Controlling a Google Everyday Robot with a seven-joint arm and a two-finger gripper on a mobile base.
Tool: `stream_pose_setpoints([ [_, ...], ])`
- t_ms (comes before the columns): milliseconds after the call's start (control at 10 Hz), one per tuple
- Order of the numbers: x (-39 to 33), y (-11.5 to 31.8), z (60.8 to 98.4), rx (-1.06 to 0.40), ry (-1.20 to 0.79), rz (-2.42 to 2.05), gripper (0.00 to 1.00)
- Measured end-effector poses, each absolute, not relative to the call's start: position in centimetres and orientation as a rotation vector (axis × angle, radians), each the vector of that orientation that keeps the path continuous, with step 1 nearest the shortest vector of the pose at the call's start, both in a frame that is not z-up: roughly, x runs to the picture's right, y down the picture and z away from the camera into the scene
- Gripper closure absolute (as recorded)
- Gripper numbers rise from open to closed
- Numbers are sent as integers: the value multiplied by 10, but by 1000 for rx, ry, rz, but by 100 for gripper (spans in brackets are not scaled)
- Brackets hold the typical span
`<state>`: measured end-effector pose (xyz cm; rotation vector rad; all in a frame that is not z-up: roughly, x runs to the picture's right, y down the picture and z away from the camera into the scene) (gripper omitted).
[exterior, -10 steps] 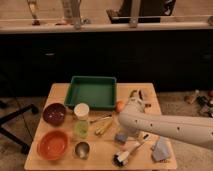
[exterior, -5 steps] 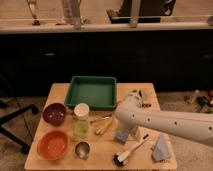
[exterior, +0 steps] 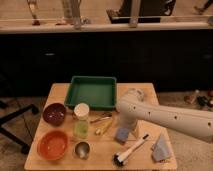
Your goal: Place sponge in plastic cup
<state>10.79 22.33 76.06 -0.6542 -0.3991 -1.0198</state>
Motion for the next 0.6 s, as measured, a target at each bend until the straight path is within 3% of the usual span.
stream_pose_setpoints([
  [600, 98, 218, 782, -679, -421, -967, 20],
])
